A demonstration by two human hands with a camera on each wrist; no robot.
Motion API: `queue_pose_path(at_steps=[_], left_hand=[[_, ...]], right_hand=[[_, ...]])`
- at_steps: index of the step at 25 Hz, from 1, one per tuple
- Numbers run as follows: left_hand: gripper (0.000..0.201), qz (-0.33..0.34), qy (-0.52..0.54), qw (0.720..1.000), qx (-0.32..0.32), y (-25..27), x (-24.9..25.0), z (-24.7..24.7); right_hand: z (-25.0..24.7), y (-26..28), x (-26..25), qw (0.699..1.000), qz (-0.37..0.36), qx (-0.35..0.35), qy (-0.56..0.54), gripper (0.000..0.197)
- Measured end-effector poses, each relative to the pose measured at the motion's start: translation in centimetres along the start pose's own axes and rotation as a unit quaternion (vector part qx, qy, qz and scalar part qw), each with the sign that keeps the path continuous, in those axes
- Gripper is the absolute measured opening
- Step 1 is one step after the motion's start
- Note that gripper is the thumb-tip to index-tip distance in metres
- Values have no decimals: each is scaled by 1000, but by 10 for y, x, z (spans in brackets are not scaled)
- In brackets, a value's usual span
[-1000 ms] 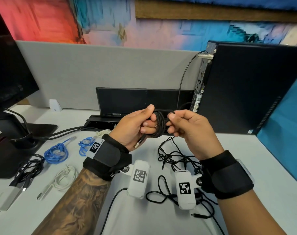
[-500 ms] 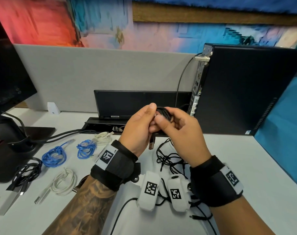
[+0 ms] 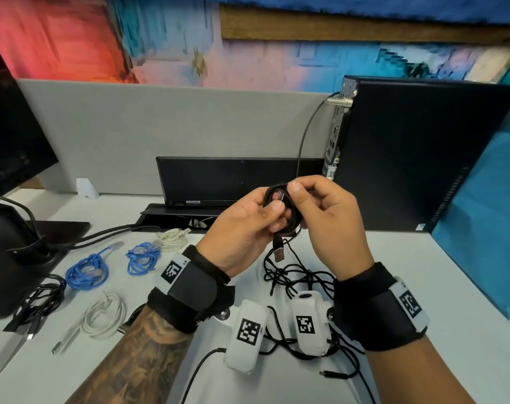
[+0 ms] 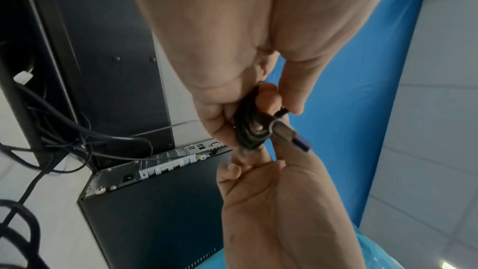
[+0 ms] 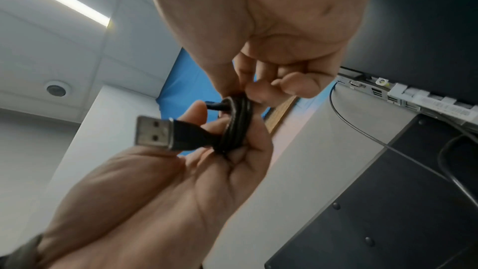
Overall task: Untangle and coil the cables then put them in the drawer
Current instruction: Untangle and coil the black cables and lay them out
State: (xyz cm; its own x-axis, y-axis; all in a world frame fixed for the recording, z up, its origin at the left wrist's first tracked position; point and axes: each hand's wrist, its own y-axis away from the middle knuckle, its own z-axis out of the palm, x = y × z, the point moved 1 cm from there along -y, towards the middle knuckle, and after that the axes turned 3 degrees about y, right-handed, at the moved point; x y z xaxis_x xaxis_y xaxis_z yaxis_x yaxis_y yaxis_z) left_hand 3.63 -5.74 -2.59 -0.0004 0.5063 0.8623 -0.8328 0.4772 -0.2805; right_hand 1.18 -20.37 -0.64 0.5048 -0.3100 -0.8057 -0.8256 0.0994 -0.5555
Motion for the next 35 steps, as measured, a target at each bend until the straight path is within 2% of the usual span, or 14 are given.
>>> queue_pose_path(at_steps=[7,9,11,14,17,19,20,24,28,30,32,35], left_hand=[[28,2,-90,996,8,-1,5,-5],[32,-6,-89,996,2,-1,8,-7],[35,-5,-132,991,-8,0,14,-10],[27,-2,-218,976,-28,4,26,-16],[18,5,-297,955,-14,8,32,-17],[22,18,-312,950,3,9,31,-11],[25,24,-316,948,7,8,31,-9],[22,21,-317,948,-20,6,23,-8],[19,34,-296,954,33,4,18,-9],[16,41,-291,954,54,3,17,-7],[16,48,-305,949,55,4,14,-5],[23,33,-280,958,45,2,6,-4]], right_hand=[[-1,1,-4,994,-84,9,72,11],[0,2,-7,994,-81,-12,70,11],[0,2,-8,994,-79,-33,64,11],[1,2,-11,994,-71,-73,28,11],[-2,1,-13,990,-50,-128,-15,9],[-8,1,-11,984,-26,-172,-27,3],[-10,0,-9,983,-20,-183,-23,7],[-8,-2,-3,988,-14,-135,-72,16],[-1,2,-5,994,-76,-84,0,25],[-5,0,-4,995,-32,-88,-31,31],[-9,-2,-1,994,17,-98,-38,23],[-9,-4,0,994,27,-102,-2,14]])
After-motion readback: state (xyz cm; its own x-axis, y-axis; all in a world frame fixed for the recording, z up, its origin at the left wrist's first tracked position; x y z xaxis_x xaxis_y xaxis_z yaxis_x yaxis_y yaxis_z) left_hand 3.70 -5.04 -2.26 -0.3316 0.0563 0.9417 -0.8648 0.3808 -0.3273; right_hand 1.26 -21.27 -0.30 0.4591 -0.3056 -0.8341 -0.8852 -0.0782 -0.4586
